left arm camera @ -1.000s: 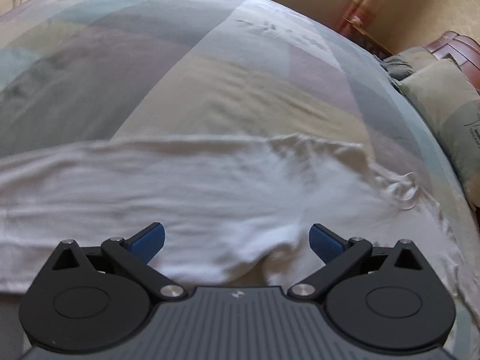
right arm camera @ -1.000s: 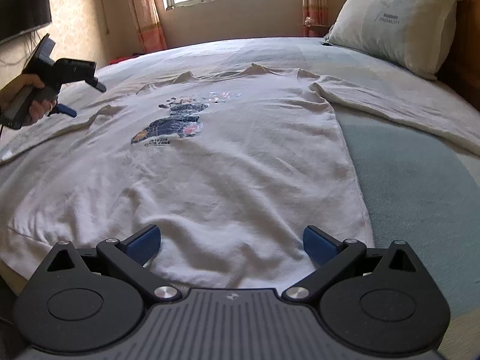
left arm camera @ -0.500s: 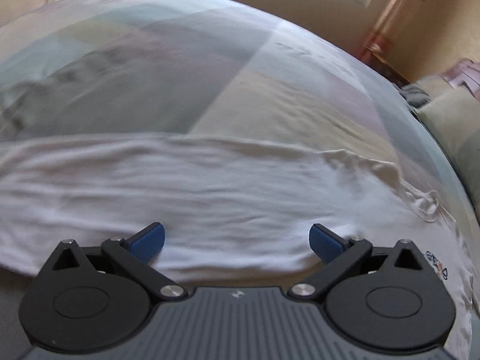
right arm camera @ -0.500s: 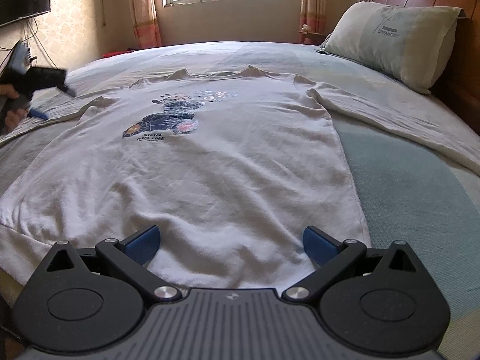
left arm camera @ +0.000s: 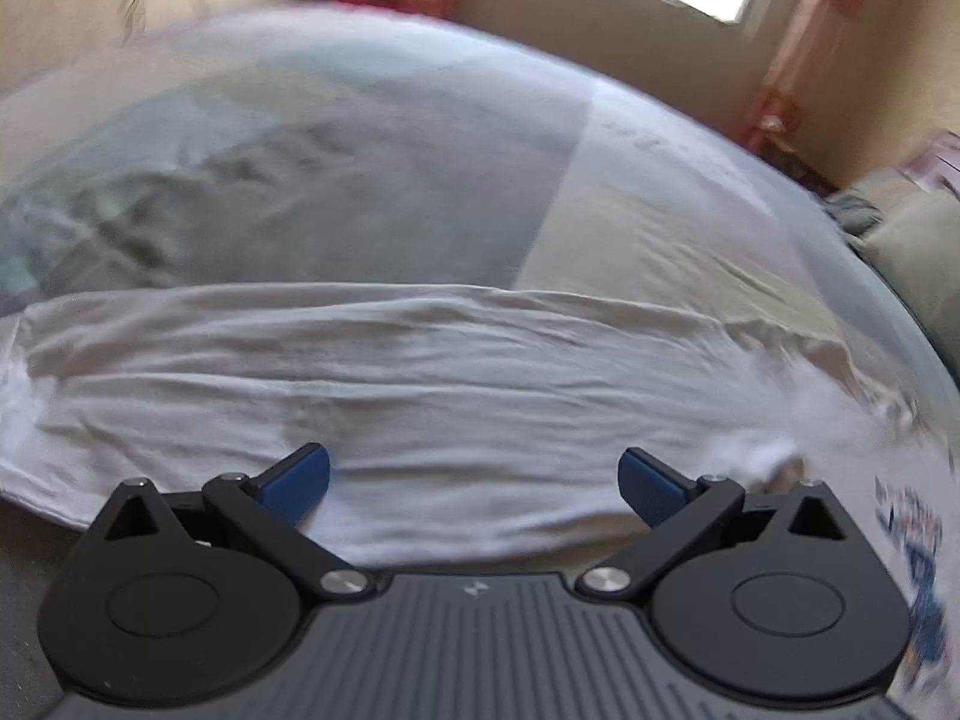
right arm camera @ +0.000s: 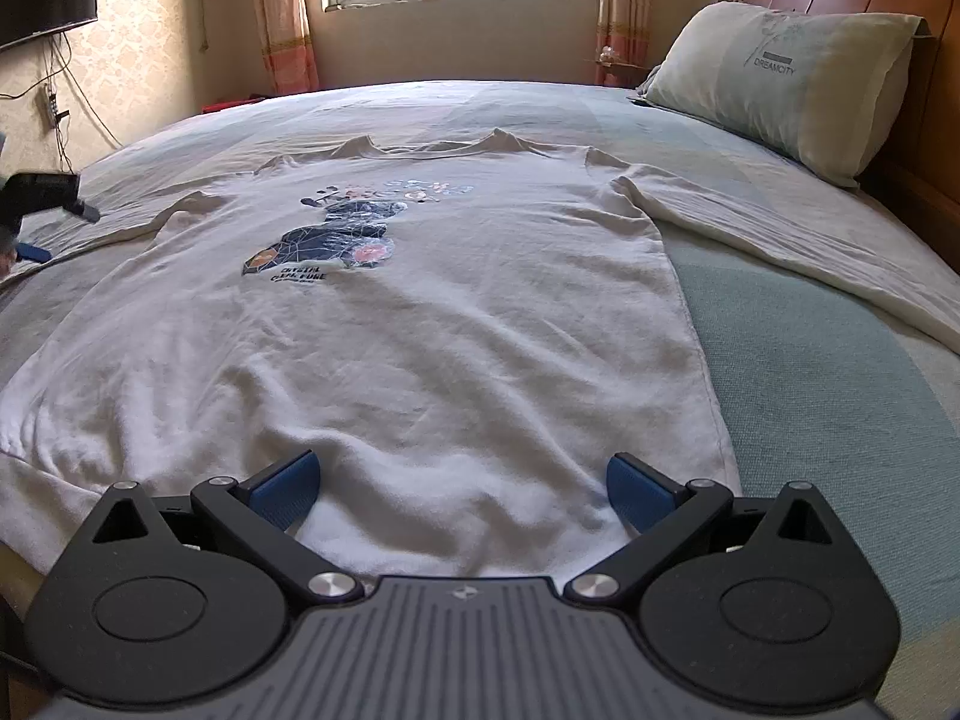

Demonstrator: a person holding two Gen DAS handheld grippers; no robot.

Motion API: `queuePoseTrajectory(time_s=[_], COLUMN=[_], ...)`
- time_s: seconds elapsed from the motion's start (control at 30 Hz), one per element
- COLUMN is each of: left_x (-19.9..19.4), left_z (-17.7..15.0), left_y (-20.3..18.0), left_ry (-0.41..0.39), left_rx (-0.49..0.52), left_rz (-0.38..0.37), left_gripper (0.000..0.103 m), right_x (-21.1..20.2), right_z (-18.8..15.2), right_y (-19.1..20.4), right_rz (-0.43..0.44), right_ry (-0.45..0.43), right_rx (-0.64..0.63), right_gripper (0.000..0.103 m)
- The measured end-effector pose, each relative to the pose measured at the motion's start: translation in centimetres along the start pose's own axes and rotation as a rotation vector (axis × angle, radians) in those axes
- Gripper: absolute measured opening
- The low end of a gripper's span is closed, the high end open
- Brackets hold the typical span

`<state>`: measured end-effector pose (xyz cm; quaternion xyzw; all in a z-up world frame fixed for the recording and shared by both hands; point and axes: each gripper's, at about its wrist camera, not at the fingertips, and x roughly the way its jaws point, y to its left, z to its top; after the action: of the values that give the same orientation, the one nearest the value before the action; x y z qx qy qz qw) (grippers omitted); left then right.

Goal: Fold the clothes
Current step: 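Sweep the open left tool along the shirt hem, smoothing it, then move the left tool over the shirt toward the sleeve cuff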

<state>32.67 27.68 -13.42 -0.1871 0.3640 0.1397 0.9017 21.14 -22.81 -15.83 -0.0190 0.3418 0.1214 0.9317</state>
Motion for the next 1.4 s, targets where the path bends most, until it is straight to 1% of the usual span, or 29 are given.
queuePoseTrajectory(time_s=[0.03, 0.1, 0.17, 0.2, 0.23, 0.27, 0.33, 0.4, 0.47, 0.53, 0.6, 0.7, 0.8, 0.9, 1.03, 1.13, 1.2, 1.3, 1.37, 1.4], left_x=[-0.4, -1.4, -2.1, -2.3, -2.2, -1.6, -0.8, -1.0, -1.5, -2.3, -3.6, -5.6, -7.1, -8.3, -9.0, -9.4, -9.7, -10.1, -9.8, -9.8], left_z=[-0.5, -0.5, 0.1, 0.5, 1.0, 1.4, 1.4, 1.0, 0.8, 0.9, 1.2, 1.7, 1.6, 0.4, -2.6, -5.7, -8.1, -11.4, -13.3, -14.2], left_y=[-0.1, -0.3, 0.2, 0.7, 1.3, 2.2, 3.6, 3.9, 3.4, 2.9, 2.1, -0.4, -4.3, -8.7, -14.8, -18.7, -20.6, -22.3, -22.6, -22.6], left_ry=[0.002, 0.034, 0.028, 0.005, -0.005, 0.014, 0.048, 0.032, 0.052, 0.050, 0.033, 0.001, 0.012, 0.039, 0.084, 0.113, 0.116, 0.121, 0.151, 0.166], left_rx=[0.025, 0.065, 0.070, 0.061, 0.033, -0.012, -0.075, -0.066, -0.051, -0.052, -0.052, -0.012, 0.062, 0.148, 0.270, 0.365, 0.432, 0.505, 0.528, 0.528], left_rz=[-0.005, -0.022, -0.031, -0.011, 0.026, 0.055, 0.074, 0.069, 0.081, 0.069, 0.041, -0.007, -0.100, -0.196, -0.284, -0.326, -0.348, -0.368, -0.394, -0.394], left_gripper=[0.102, 0.102, 0.102, 0.102, 0.102, 0.102, 0.102, 0.102, 0.102, 0.102, 0.102, 0.102, 0.102, 0.102, 0.102, 0.102, 0.102, 0.102, 0.102, 0.102], right_x=[0.0, 0.0, 0.0, 0.0, 0.0, 0.1, 0.1, 0.1, 0.1, 0.1, 0.1, 0.0, 0.0, 0.0, 0.0, 0.0, 0.0, 0.0, -0.1, -0.1], right_z=[0.0, 0.0, 0.0, 0.0, 0.0, 0.0, 0.0, 0.0, 0.0, 0.1, 0.1, 0.1, 0.1, 0.2, 0.2, 0.2, 0.2, 0.2, 0.1, 0.1], right_y=[0.0, -0.1, -0.1, -0.1, 0.0, -0.1, 0.0, 0.0, 0.0, 0.0, 0.0, -0.1, -0.2, -0.3, -0.3, -0.3, -0.3, -0.3, -0.4, -0.4], right_rz=[0.002, 0.003, 0.003, 0.002, 0.002, 0.002, 0.001, 0.000, 0.000, 0.000, 0.001, 0.003, 0.004, 0.006, 0.009, 0.010, 0.011, 0.014, 0.016, 0.016], right_ry=[0.000, -0.001, -0.001, -0.001, 0.000, 0.000, 0.000, 0.000, -0.001, 0.000, 0.001, 0.004, 0.005, 0.006, 0.007, 0.008, 0.010, 0.011, 0.011, 0.011], right_rx=[0.000, 0.000, 0.000, 0.000, 0.000, 0.000, 0.000, 0.000, -0.001, -0.001, 0.000, 0.000, -0.001, 0.000, -0.001, 0.001, 0.001, 0.001, 0.000, 0.001], right_gripper=[0.103, 0.103, 0.103, 0.103, 0.103, 0.103, 0.103, 0.103, 0.103, 0.103, 0.103, 0.103, 0.103, 0.103, 0.103, 0.103, 0.103, 0.103, 0.103, 0.103])
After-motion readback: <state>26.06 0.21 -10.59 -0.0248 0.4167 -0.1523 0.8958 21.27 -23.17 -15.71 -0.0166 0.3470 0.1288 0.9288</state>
